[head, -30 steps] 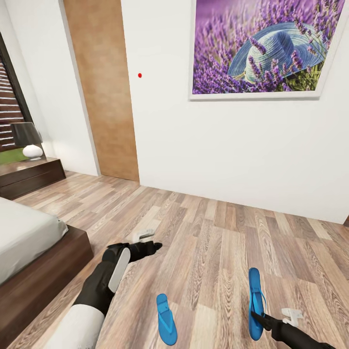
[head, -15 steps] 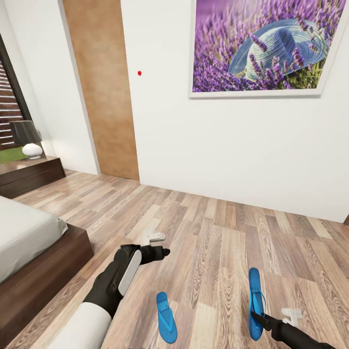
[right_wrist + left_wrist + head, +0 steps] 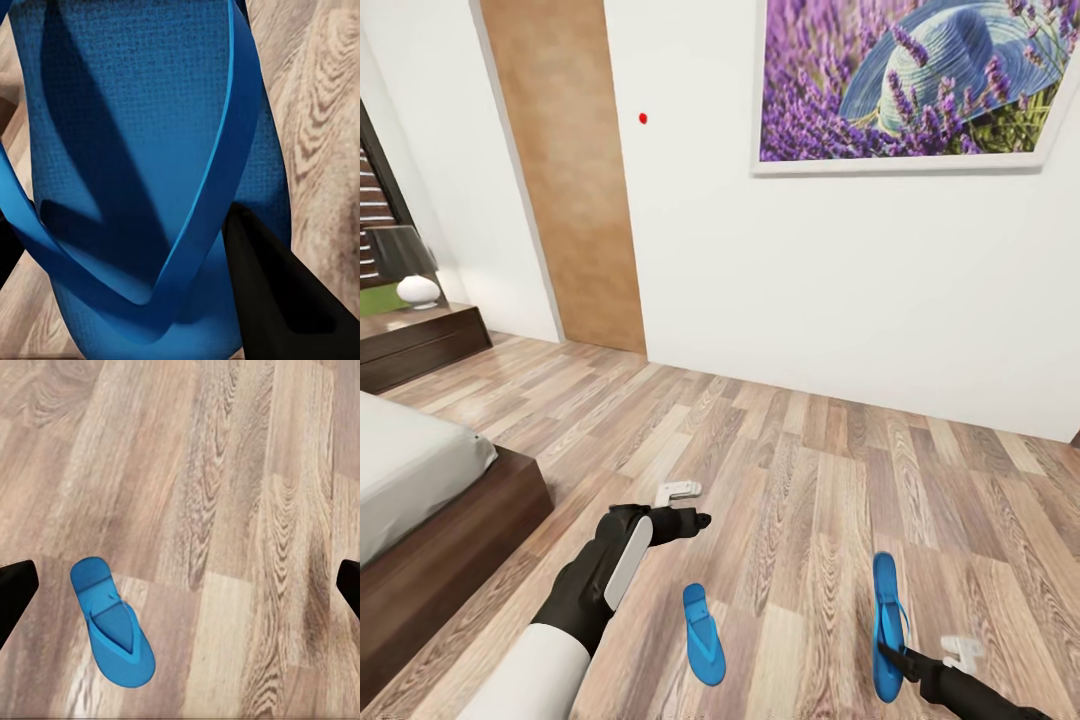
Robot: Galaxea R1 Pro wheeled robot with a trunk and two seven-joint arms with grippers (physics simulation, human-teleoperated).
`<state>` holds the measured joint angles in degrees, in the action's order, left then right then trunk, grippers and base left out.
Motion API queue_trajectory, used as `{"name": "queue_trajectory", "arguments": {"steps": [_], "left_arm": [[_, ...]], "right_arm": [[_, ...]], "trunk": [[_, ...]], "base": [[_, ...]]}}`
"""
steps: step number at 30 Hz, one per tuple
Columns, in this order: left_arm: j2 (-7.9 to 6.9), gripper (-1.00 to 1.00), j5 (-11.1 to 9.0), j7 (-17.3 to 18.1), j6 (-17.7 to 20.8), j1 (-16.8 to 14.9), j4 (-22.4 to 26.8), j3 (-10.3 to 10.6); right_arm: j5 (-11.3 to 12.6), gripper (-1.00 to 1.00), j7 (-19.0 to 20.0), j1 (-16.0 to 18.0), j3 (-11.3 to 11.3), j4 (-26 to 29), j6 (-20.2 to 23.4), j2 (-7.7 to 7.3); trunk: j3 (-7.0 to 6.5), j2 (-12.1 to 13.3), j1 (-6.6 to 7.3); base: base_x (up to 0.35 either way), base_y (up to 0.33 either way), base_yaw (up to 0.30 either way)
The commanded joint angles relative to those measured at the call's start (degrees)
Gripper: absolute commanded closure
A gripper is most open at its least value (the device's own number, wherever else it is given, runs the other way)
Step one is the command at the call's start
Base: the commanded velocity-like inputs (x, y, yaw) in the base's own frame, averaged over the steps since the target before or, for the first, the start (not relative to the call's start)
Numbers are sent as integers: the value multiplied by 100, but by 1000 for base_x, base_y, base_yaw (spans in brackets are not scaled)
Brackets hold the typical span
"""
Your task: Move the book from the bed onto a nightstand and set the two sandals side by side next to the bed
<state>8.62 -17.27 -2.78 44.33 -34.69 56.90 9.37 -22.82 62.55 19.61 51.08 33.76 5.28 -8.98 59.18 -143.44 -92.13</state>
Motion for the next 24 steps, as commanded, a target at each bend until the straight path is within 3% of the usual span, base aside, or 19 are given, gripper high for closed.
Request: {"name": "queue_trajectory", "arguments": {"steps": [1, 11, 16, 18, 19, 20, 22, 24], "left_arm": [[-1, -100, -40, -27, 23, -3, 5, 4], [4, -100, -40, -21, 23, -3, 5, 4], [7, -100, -40, -20, 23, -3, 5, 4], [6, -100, -40, -19, 23, -3, 5, 4], [7, -100, -40, -14, 23, -3, 5, 4], [7, -100, -40, -13, 23, -3, 5, 7], [8, -100, -40, -12, 23, -3, 5, 8], [8, -100, -40, -12, 23, -3, 5, 6]], "right_arm": [[-21, 100, 37, 8, 39, 8, 70, 4], [-7, 100, 104, 8, 53, 36, 124, -26], [9, 100, 128, 8, 59, 90, 309, -319], [17, 100, 132, 8, 64, 145, 804, -405], [46, 100, 128, 8, 67, 446, 1827, -456], [67, 100, 128, 8, 67, 661, 2189, -460], [147, 100, 126, 8, 68, 1171, 2701, -463], [259, 100, 128, 8, 65, 1508, 2929, -464]], "trunk": [[28, -4, -1], [257, -18, -27], [378, -24, -40], [424, -27, -45], [446, -28, -47], [469, -30, -50], [513, -32, -55], [557, -35, -60]], "base": [[0, 0, 0], [0, 0, 0], [0, 0, 0], [0, 0, 0], [0, 0, 0], [0, 0, 0], [0, 0, 0], [0, 0, 0]]}}
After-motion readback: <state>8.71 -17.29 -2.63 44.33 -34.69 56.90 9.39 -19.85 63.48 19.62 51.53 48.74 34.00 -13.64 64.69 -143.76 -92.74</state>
